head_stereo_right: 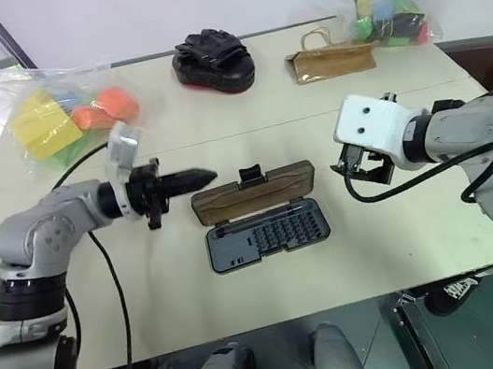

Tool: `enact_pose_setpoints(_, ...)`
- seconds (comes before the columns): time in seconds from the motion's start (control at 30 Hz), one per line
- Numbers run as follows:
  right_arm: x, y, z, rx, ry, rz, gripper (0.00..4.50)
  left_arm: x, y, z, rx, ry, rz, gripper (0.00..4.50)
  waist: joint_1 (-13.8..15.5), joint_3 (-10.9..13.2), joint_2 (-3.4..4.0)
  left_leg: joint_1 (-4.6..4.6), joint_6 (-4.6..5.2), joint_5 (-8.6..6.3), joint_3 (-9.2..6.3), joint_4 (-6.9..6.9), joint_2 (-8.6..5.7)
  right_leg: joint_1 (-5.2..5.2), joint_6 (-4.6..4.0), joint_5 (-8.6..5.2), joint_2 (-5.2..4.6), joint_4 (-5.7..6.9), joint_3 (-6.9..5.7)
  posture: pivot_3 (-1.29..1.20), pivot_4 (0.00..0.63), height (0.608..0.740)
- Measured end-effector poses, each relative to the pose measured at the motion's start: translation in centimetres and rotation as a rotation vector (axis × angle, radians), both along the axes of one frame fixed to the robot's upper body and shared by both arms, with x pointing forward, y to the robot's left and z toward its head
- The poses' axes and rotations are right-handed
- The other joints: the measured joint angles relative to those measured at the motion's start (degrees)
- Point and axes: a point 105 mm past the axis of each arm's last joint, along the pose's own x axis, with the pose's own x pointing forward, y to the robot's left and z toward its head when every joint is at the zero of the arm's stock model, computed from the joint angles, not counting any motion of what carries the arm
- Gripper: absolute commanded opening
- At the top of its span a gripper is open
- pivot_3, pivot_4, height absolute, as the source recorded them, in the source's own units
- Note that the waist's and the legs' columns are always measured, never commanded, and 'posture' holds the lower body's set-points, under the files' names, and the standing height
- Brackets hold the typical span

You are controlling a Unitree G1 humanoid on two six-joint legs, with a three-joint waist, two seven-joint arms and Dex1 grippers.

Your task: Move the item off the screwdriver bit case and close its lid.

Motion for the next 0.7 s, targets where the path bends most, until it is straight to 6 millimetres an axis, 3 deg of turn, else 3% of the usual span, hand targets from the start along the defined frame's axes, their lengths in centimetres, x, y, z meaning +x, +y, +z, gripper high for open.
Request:
enact_pose_setpoints(0.2, 0.2, 0.4, 0.4, -0.001, -0.022, 0.013, 4.41, 2.9, 1.4, -2.5, 0.069, -0.015, 0.187, 0.0, -0.05, 0.0, 0.0, 0.0, -0.01, 0.01, 0.01, -0.02, 0.0, -0.03, 0.0, 0.0, 0.0, -0.01, 0.0, 0.0, 0.15, 0.74)
enact_pose_setpoints(0.37, 0.5, 0.5, 0.6, 0.001, -0.028, 0.012, 4.41, 2.6, 1.0, -7.1, 0.182, 0.023, 0.166, 0.0, 0.07, 0.0, 0.0, -0.02, -0.01, 0.01, 0.02, -0.02, 0.0, -0.03, 0.0, 0.0, 0.0, -0.02, 0.0, 0.0, 0.15, 0.74)
enact_pose_setpoints(0.7, 0.5, 0.3, 0.5, 0.005, -0.018, -0.008, 4.41, 1.4, 0.1, -7.0, 0.184, 0.003, 0.043, 0.0, -0.01, 0.0, 0.0, -0.03, -0.01, 0.01, 0.02, -0.01, 0.0, -0.03, 0.0, 0.0, 0.0, -0.01, 0.0, 0.0, 0.15, 0.74)
